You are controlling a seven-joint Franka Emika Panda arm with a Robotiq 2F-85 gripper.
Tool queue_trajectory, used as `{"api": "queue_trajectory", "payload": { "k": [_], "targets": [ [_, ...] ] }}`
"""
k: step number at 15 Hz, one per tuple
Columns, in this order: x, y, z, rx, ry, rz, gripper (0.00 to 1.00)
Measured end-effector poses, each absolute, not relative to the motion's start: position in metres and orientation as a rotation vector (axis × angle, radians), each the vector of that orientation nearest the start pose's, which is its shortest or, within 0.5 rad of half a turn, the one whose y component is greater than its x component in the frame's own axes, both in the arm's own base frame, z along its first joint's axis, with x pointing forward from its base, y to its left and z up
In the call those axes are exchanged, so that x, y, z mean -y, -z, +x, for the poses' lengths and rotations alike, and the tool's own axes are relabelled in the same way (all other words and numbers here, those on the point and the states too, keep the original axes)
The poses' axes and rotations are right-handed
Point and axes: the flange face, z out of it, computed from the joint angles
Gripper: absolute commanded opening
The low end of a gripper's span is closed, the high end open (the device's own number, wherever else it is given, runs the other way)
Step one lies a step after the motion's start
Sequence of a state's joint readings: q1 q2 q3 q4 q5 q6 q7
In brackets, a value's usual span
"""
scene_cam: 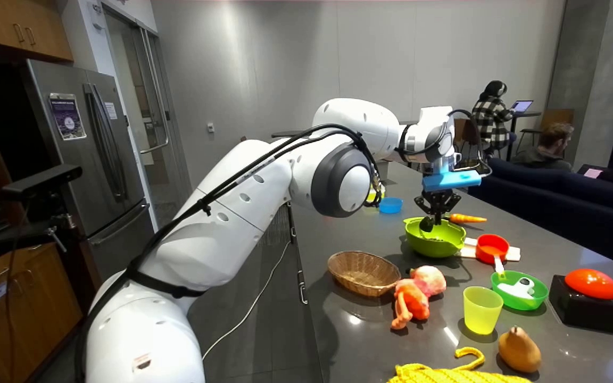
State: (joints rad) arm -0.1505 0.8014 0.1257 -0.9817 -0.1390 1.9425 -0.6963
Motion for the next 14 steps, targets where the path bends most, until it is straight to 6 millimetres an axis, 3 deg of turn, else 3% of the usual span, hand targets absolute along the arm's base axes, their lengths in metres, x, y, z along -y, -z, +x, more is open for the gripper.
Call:
{"api": "queue_trajectory", "payload": {
  "k": [8,14],
  "targets": [
    [0.113,-0.389,0.786,0.913,0.342,-3.069,0.01],
    [0.138,-0.362,0.774,0.861,0.231,-3.073,0.01]
  ]
}}
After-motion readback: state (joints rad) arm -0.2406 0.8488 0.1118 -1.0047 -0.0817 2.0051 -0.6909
